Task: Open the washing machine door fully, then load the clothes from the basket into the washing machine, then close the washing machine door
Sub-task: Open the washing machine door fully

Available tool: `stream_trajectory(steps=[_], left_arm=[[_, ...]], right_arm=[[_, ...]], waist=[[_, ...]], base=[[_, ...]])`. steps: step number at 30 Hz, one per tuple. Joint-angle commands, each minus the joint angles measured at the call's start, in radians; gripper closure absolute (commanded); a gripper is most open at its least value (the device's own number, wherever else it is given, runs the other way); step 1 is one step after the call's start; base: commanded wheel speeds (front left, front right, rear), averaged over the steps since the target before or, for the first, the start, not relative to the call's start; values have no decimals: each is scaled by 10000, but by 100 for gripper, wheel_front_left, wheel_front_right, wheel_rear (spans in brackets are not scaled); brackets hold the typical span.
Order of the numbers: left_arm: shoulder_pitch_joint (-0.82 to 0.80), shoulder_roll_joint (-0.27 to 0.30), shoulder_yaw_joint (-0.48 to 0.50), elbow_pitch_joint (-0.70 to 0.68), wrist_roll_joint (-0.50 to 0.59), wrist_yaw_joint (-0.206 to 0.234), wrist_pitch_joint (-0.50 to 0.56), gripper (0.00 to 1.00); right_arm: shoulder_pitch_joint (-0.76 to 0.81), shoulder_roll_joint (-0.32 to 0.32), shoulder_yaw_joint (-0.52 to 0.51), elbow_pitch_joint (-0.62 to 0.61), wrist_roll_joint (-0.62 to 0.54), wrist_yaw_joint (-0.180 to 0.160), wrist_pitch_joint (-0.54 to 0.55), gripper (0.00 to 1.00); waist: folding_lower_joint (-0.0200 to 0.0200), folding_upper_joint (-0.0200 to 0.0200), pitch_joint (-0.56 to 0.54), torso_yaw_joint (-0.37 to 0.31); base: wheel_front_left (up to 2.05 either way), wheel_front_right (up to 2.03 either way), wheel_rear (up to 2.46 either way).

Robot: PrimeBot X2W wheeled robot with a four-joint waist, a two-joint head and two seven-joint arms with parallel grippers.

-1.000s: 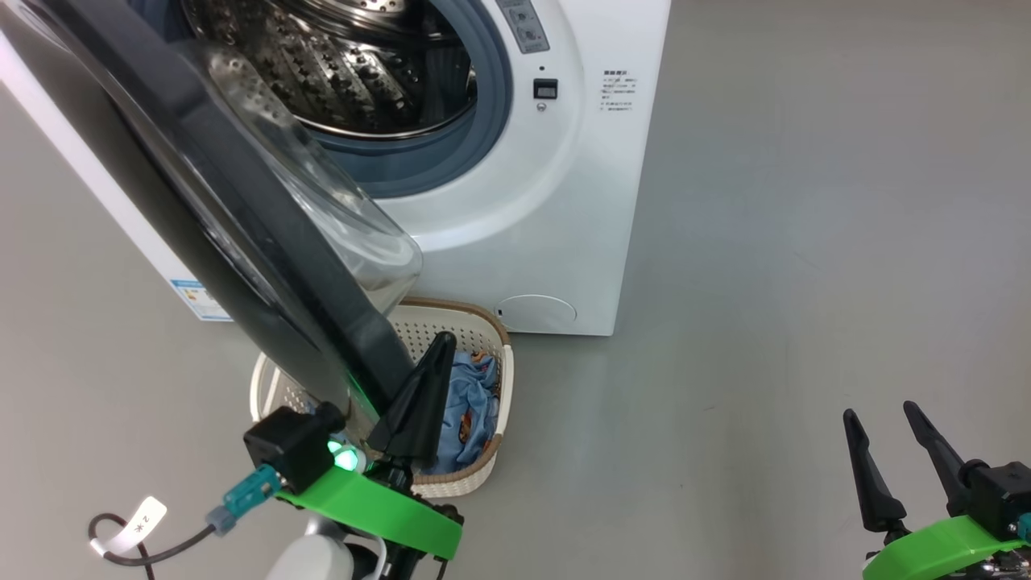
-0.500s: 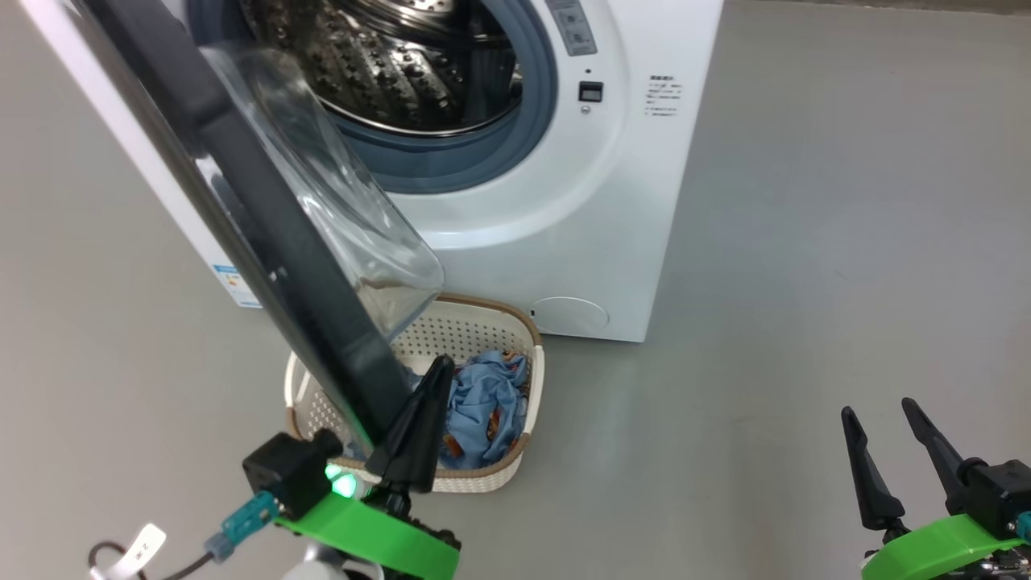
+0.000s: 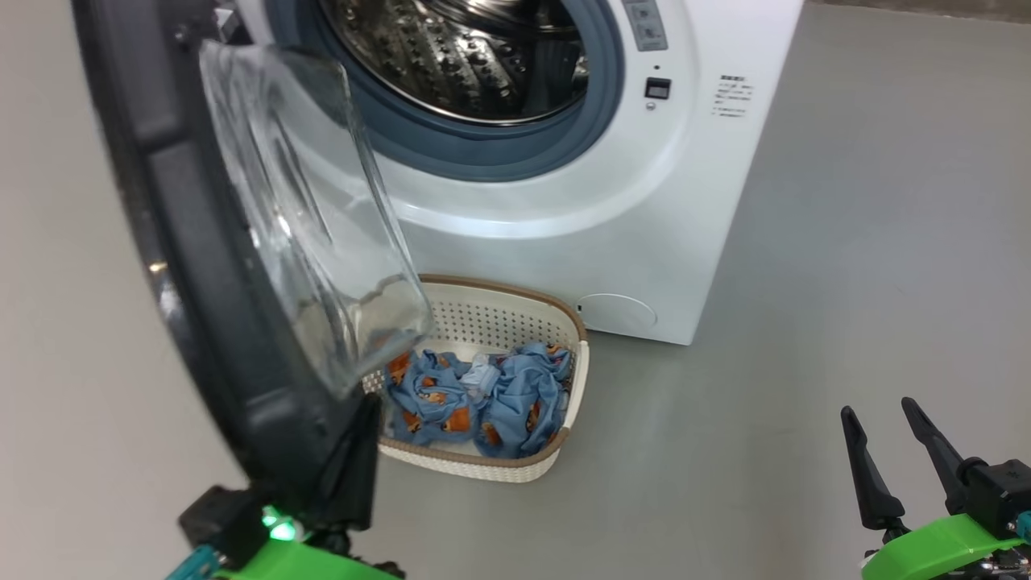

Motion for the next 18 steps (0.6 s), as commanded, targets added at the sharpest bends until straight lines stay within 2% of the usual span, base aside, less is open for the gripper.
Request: stream_trajectory(steps=[1, 18], left_arm=[[-91, 352, 1046, -156, 131, 419, -59, 100], [462, 578, 3353, -766, 627, 1025, -59, 100]], right_arm=[[-123, -161, 239, -268, 34, 16, -122, 0], [-210, -253, 314, -251, 31, 16, -122, 0]], waist=[[0, 0, 43, 202], [0, 0, 199, 723]], base=[[0, 0, 0], [0, 0, 0]])
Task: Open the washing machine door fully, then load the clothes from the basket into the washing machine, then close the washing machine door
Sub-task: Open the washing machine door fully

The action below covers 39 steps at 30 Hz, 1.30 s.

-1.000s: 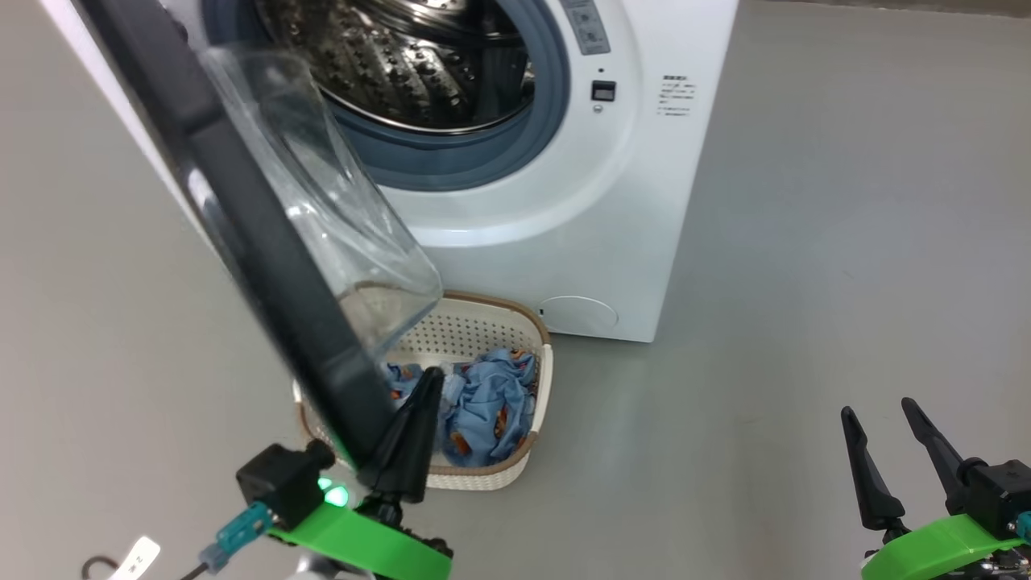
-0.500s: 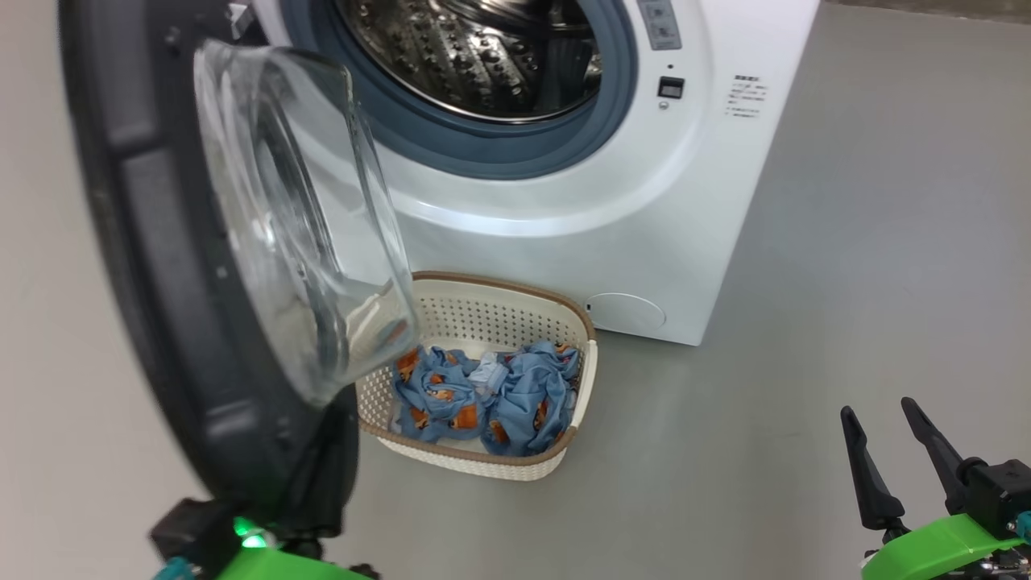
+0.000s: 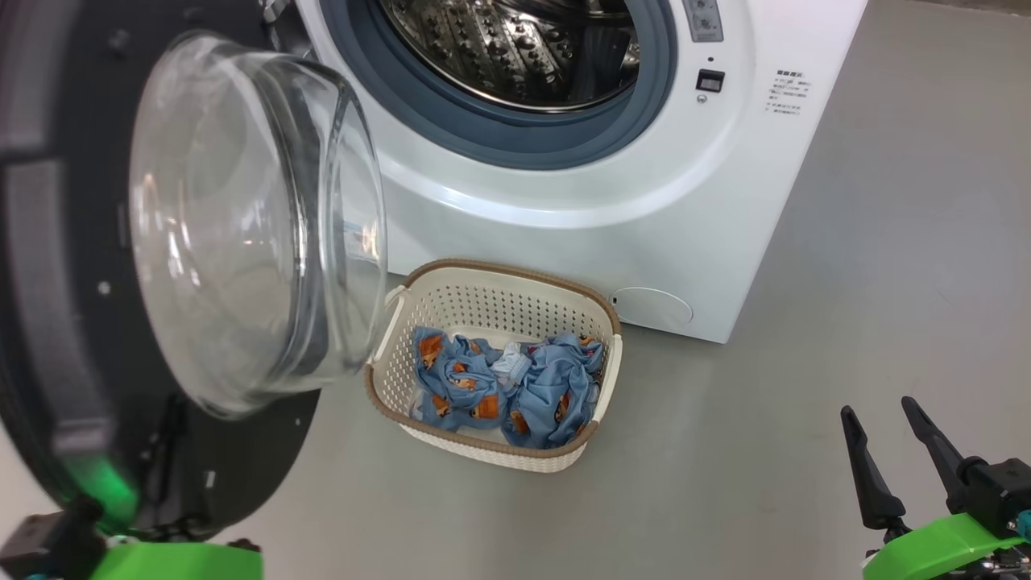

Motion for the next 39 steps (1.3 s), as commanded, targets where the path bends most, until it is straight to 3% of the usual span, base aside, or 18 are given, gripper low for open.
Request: stream_trajectory(steps=[1, 16, 29, 39], left_arm=[[-52, 322, 628, -296, 152, 118, -65, 100], [-1140, 1016, 2627, 722, 427, -5, -65, 100], [-2909, 1776, 4154, 2698, 841, -323, -65, 100], [-4317, 2699, 4949, 4461, 1224, -764, -65, 100]], right_arm=[[-199, -191, 259, -260, 33, 16, -122, 0], [-283, -247, 235, -345, -19, 16, -122, 0], [-499, -391, 198, -425, -81, 16, -122, 0], [-790, -591, 284, -446, -95, 16, -122, 0]], waist=[[0, -1, 13, 17], [0, -1, 333, 74], [0, -1, 842, 128], [0, -1, 1398, 34]], base=[[0, 0, 0], [0, 0, 0], [0, 0, 0], [0, 0, 0]])
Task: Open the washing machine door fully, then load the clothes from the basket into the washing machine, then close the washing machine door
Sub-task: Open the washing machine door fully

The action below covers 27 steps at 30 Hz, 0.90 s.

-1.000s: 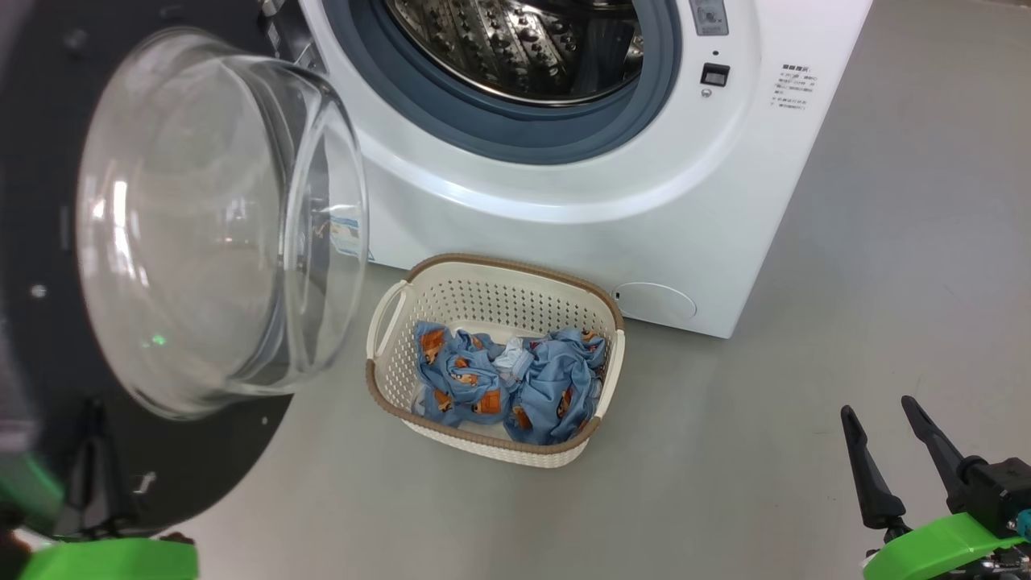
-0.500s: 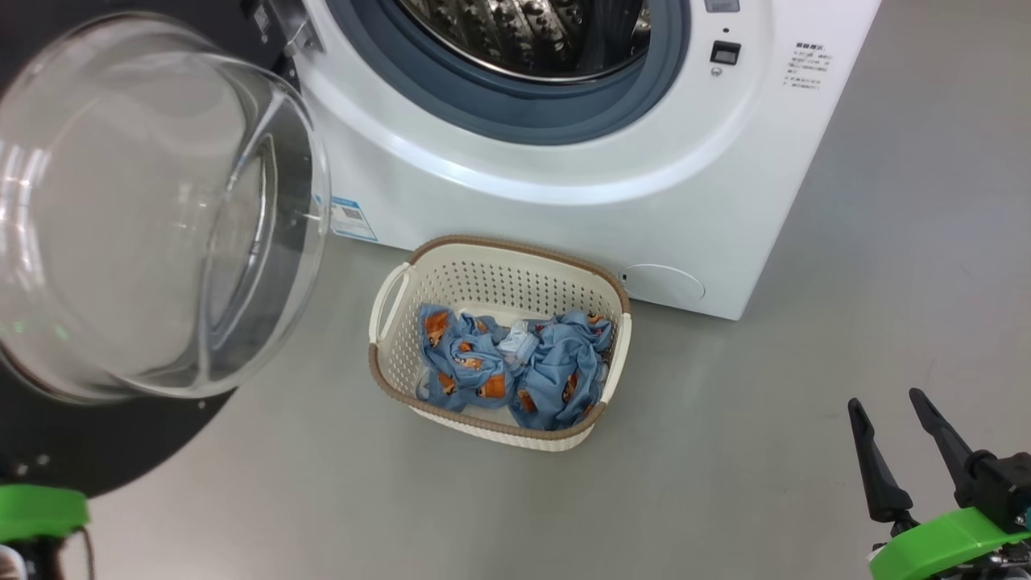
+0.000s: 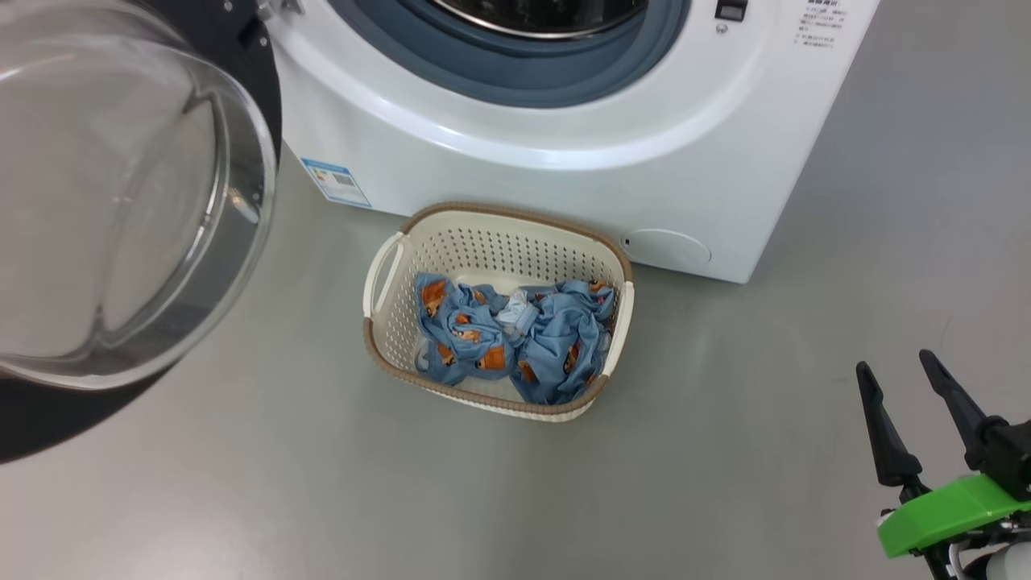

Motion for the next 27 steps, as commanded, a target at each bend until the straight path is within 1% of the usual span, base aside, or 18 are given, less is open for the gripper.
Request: stream_trajectory(steps=[1, 13, 17, 23, 27], left_arm=[[-472, 833, 511, 12, 129, 16, -63, 100], [-1789, 1978, 1344, 1921, 716, -320, -63, 100], [-2143, 2260, 1503, 2493, 910, -391, -63, 100], [-2470, 2444, 1683, 2988, 1183, -458, -63, 100], [-2456, 2361, 1829, 3016, 1264, -504, -63, 100]], right_arm=[[-263, -188, 278, -246, -65, 16, -122, 0], [-589, -305, 332, -293, -119, 16, -122, 0], [-698, -332, 357, -295, -141, 16, -122, 0], [-821, -373, 391, -252, -155, 16, -122, 0], [-787, -347, 359, -204, -150, 16, -122, 0]], waist=[[0, 0, 210, -57], [0, 0, 898, -216], [0, 0, 1021, -253], [0, 0, 1063, -281], [0, 0, 917, -237]], base=[[0, 0, 0], [0, 0, 0], [0, 0, 0], [0, 0, 0], [0, 0, 0]])
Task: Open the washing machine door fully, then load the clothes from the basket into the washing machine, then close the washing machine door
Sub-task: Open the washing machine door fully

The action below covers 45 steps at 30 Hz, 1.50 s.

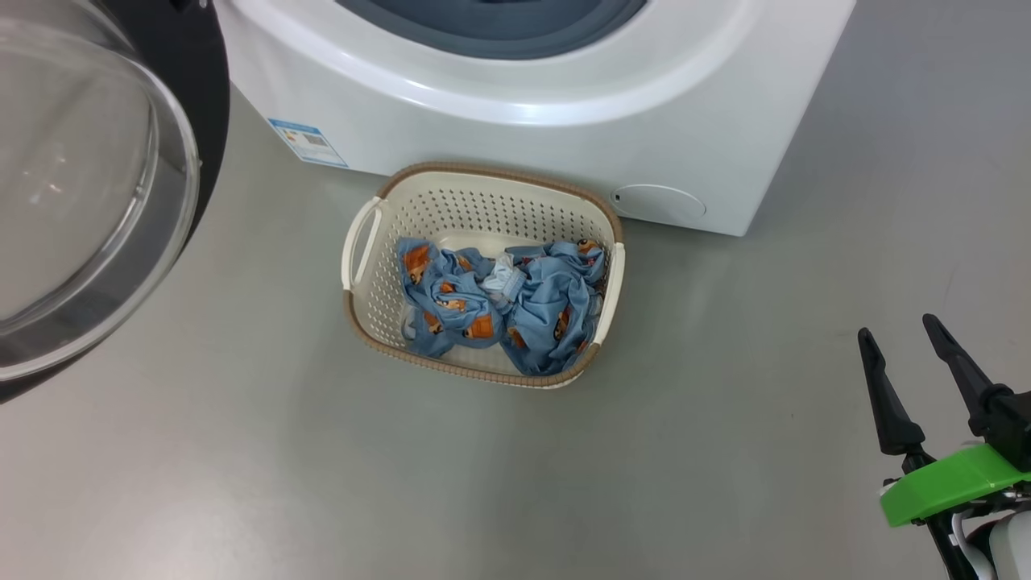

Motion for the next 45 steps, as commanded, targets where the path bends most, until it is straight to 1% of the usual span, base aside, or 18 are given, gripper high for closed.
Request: stream_trajectory(steps=[1, 10, 11, 12, 13, 14, 19, 20, 21, 22, 23, 24, 25, 31, 36, 38, 45], left_arm=[[27, 724, 250, -282, 120, 8, -53, 100], [1073, -256, 206, -1221, 205, -92, -53, 100], [1073, -256, 206, -1221, 205, -92, -53, 100], [1378, -518, 134, -1516, 125, -102, -53, 100], [1539, -659, -9, -1684, 8, -104, -53, 100], [1539, -659, -9, -1684, 8, -104, -53, 100], [2493, -1224, -745, -2561, -634, -108, -53, 100], [2684, -1326, -857, -2751, -763, -108, -53, 78], [2861, -1421, -992, -2906, -912, -109, -53, 67], [3039, -1478, -1054, -3054, -993, -109, -53, 59], [3199, -1549, -1118, -3204, -1074, -109, -53, 38], [3343, -1651, -1169, -3346, -1202, -109, -53, 14], [3500, -1734, -1218, -3515, -1251, -109, -53, 0], [4380, -2282, -1676, -4406, -1374, -110, -53, 0], [4948, -2536, -2356, -5017, -1376, -110, -53, 0], [5218, -2503, -2822, -5214, -1318, -110, -53, 0], [5539, -2310, -3997, -5607, -1376, -111, -53, 0]], right_arm=[[-83, -81, 193, -174, -79, 16, -122, 0], [177, 67, 217, -91, -48, 16, -122, 0], [177, 67, 217, -91, -48, 16, -122, 0], [231, 77, 241, -87, -37, 16, -122, 0], [256, 78, 247, -82, -26, 16, -122, 0], [256, 78, 247, -82, -26, 16, -122, 0], [346, 36, 229, -78, 4, 16, -122, 0], [367, 32, 222, -71, 13, 16, -122, 0], [381, 29, 210, -66, 22, 16, -122, 0], [403, 33, 206, -54, 32, 16, -122, 0], [415, 33, 195, -52, 38, 16, -122, 0], [423, 36, 174, -55, 41, 16, -122, 0], [450, 49, 163, -45, 48, 16, -122, 0], [626, 121, 138, -46, 95, 16, -122, 0], [735, 183, 43, -85, 121, 16, -122, 0], [800, 235, -20, -112, 124, 16, -122, 0], [913, 335, -119, -172, 143, 16, -122, 0]], waist=[[0, 0, -121, 48], [0, 0, -787, 210], [0, 0, -787, 210], [0, 0, -927, 234], [0, 0, -993, 245], [0, 0, -993, 245], [0, 0, -1242, 311], [0, 0, -1278, 318], [0, 0, -1323, 321], [0, 0, -1388, 319], [0, 0, -1413, 311], [0, 0, -1454, 303], [0, 0, -1530, 297], [0, 0, -1839, 135], [0, 0, -2004, -121], [0, 0, -2097, -334], [0, 0, -2244, -974]], base=[[0, 0, 0], [0, 0, 0], [0, 0, 0], [0, 0, 0], [0, 0, 0], [0, 0, 0], [0, 0, 0], [0, 0, 0], [0, 0, 0], [0, 0, 0], [0, 0, 0], [0, 0, 0], [0, 0, 0], [0, 0, 0], [0, 0, 0], [0, 0, 0], [0, 0, 0]])
